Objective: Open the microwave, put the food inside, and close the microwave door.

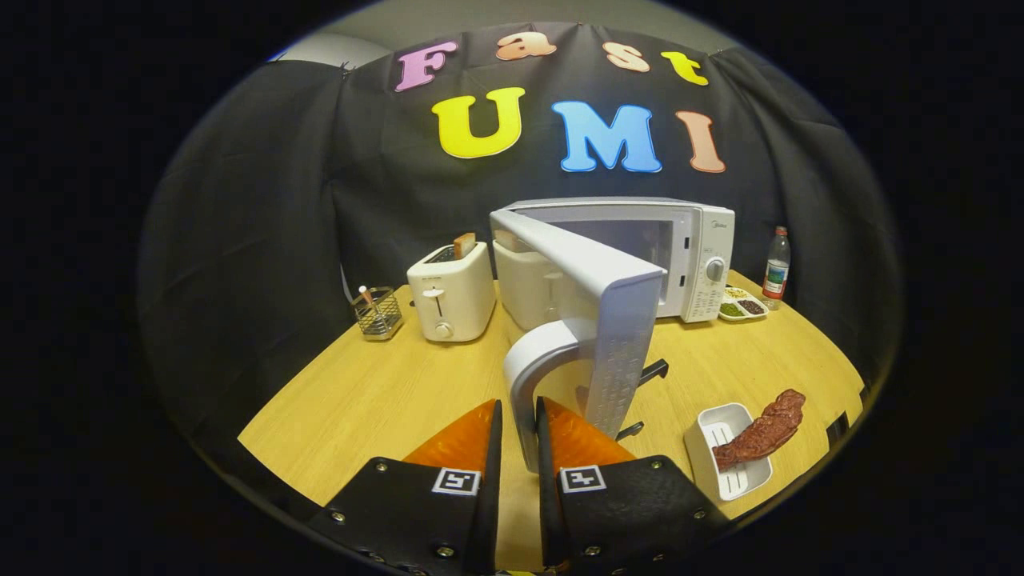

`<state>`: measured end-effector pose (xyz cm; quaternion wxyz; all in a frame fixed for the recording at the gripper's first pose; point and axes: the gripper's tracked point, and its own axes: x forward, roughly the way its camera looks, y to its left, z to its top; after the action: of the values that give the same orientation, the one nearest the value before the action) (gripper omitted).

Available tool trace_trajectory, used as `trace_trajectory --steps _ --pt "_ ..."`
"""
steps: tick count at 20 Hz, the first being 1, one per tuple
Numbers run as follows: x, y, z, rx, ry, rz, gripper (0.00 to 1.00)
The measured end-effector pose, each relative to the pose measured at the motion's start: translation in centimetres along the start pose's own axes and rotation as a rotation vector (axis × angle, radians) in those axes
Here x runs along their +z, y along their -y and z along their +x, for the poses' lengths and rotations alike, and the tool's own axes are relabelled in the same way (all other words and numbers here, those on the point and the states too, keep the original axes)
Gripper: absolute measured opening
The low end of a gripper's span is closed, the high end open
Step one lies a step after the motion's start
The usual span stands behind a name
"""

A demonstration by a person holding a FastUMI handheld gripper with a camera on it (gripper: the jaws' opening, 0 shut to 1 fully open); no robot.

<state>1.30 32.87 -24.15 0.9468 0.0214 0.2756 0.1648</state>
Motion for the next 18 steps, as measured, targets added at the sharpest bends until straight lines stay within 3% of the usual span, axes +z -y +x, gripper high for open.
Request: trace_trajectory --steps 10,12,18 --pt "-0.8 -4.9 -0.8 0.046 -0.008 -0.040 0.22" --pt "-1.1 -6.6 -1.4 0.112 -0.014 -0.016 0.22" --pt "-1.1 -12.0 -4.5 0.415 -0.036 -0.062 0.22"
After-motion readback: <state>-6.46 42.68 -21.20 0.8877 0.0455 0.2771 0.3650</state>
